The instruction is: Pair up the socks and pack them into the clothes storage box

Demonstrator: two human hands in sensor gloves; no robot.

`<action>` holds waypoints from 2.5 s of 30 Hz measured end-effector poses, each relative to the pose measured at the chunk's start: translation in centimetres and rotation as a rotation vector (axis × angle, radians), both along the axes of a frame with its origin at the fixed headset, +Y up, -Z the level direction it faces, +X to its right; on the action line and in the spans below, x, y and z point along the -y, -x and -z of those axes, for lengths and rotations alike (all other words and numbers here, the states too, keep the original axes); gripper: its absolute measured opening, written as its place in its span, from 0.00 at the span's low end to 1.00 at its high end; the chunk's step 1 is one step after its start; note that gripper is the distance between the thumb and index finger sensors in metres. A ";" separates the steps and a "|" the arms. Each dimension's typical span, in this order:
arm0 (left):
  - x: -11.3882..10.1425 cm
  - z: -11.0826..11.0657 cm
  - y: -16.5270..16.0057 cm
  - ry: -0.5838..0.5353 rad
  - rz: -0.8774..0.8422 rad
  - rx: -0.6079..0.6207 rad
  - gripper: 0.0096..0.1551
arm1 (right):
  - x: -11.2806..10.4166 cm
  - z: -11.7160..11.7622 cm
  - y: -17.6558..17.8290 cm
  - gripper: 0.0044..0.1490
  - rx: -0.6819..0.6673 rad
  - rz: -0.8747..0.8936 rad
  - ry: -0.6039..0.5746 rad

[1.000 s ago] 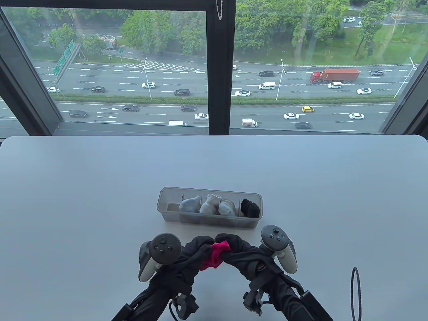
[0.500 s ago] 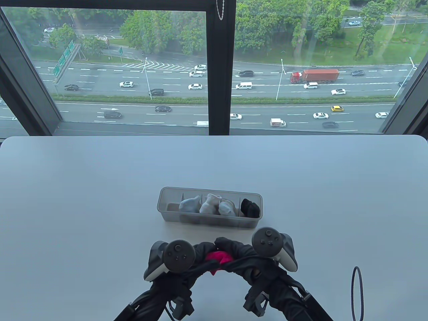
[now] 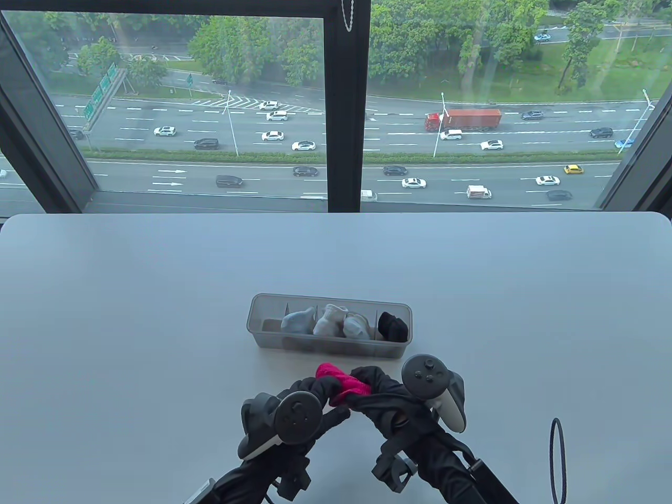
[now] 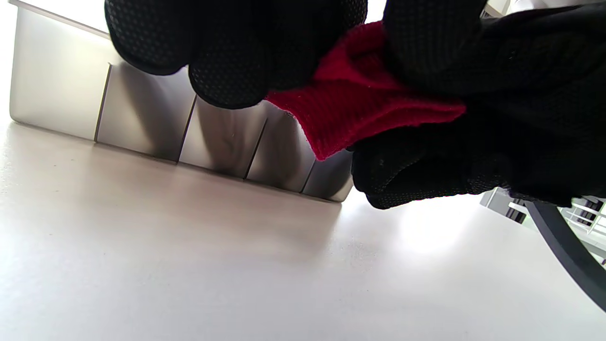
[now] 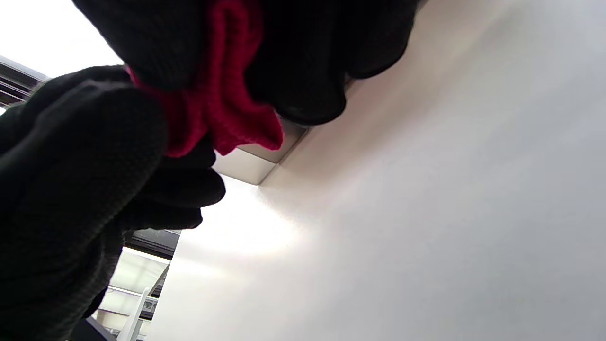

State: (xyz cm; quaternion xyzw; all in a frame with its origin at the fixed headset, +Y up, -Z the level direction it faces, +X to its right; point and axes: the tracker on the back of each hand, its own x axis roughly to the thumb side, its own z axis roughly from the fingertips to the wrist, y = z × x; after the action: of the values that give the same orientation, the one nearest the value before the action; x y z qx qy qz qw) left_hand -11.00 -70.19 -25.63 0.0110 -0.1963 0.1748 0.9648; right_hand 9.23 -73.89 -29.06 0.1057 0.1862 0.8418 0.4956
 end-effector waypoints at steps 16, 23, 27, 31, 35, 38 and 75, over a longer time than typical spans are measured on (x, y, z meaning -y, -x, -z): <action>0.4 1.4 1.5 0.031 -0.174 -0.063 0.20 | 0.7 0.5 0.8 0.48 -0.059 0.104 0.139; 0.5 2.1 2.2 0.094 -0.207 -0.097 0.20 | 0.9 0.4 0.9 0.32 -0.102 0.172 0.167; 1.3 2.6 2.5 0.161 -0.212 -0.089 0.20 | 1.0 0.2 1.8 0.30 -0.212 0.212 0.201; 1.1 2.4 2.5 0.171 -0.283 0.066 0.20 | 1.6 0.4 0.5 0.32 -0.096 0.207 0.195; 0.7 2.1 1.5 0.181 -0.257 0.175 0.19 | 1.2 0.8 -1.1 0.35 -0.006 0.219 0.164; 1.1 2.2 1.7 0.181 -0.236 0.115 0.19 | 1.0 0.7 -0.7 0.31 -0.112 0.260 0.157; 2.5 2.1 0.8 0.596 -0.751 0.233 0.36 | -1.1 0.0 -1.3 0.27 0.123 -0.107 -0.147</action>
State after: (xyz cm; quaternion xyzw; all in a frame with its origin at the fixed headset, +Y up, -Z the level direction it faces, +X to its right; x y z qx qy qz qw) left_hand -11.78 -72.68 -27.71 -0.2153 -0.2267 0.5590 0.7680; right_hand 10.55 -72.77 -29.11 0.0800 0.0987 0.8832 0.4515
